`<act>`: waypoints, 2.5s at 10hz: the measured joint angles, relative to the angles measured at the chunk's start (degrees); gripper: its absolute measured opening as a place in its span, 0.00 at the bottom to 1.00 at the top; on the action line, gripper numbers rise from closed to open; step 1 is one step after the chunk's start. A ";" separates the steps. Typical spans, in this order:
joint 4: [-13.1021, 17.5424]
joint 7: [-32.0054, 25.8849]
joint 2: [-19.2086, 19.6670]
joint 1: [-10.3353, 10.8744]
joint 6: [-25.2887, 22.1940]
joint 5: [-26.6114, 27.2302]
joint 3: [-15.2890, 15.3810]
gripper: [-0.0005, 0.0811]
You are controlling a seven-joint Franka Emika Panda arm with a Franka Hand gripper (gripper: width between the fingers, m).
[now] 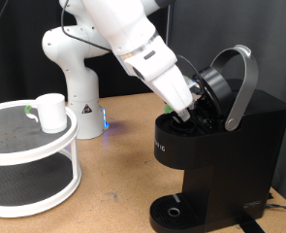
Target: Make a cup of coffee with the keurig machine
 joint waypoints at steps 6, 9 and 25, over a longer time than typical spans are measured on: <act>0.00 2.10 1.38 0.00 1.57 -2.92 1.02 0.58; 0.13 2.20 2.39 0.01 2.21 -2.69 1.75 0.58; -0.33 -2.71 3.15 -0.33 1.84 5.42 1.63 0.99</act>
